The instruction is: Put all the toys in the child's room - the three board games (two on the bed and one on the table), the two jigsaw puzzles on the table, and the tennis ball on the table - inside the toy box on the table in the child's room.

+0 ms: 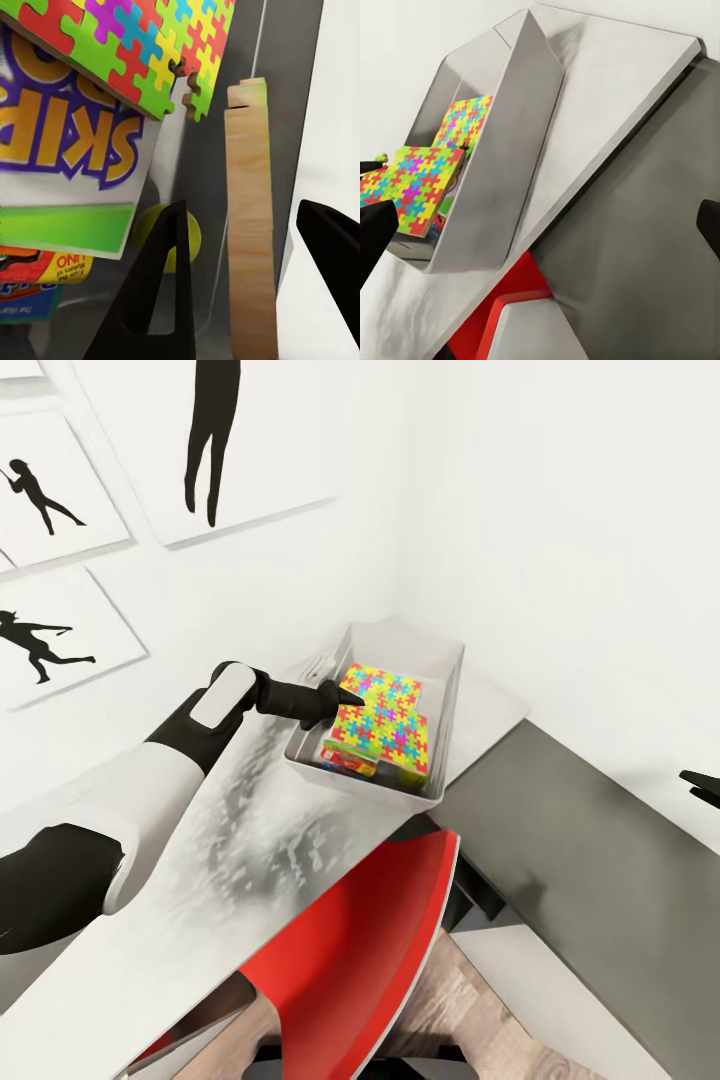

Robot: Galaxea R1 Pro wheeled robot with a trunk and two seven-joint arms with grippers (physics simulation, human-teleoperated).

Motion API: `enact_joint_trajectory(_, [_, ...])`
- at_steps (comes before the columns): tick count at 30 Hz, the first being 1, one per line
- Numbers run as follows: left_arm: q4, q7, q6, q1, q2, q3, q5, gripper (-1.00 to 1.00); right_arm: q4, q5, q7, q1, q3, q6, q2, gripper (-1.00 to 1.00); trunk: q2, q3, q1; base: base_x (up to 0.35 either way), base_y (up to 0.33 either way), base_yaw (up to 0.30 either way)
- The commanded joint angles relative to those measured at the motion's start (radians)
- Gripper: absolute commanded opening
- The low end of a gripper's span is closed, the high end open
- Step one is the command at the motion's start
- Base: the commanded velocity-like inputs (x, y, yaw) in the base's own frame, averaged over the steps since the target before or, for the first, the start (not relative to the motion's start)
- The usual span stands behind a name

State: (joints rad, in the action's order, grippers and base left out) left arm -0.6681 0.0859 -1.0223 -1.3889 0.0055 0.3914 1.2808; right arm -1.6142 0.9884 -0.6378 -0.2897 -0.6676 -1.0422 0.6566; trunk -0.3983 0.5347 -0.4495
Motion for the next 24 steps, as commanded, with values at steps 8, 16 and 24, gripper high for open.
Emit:
enact_joint_trajectory(8, [-0.001,0.009,-0.001,0.000,0.001,0.003,0.010,-1.00,0.000,-0.005,-0.006,-0.001,-0.001,-0.005,0.000,1.00,-0.002,0.006,-0.001,0.000,0.000,0.000])
enact_joint_trajectory(16, [-0.001,0.009,-0.001,0.001,0.001,0.003,0.009,-1.00,0.000,-0.005,-0.006,-0.001,-0.001,-0.005,0.000,1.00,-0.002,0.017,-0.001,0.000,0.000,0.000])
enact_joint_trajectory(24, [-0.001,0.009,-0.001,0.001,0.002,0.003,0.009,-1.00,0.000,-0.005,-0.006,-0.001,-0.001,-0.005,-0.001,1.00,-0.002,0.024,-0.001,0.000,0.000,0.000])
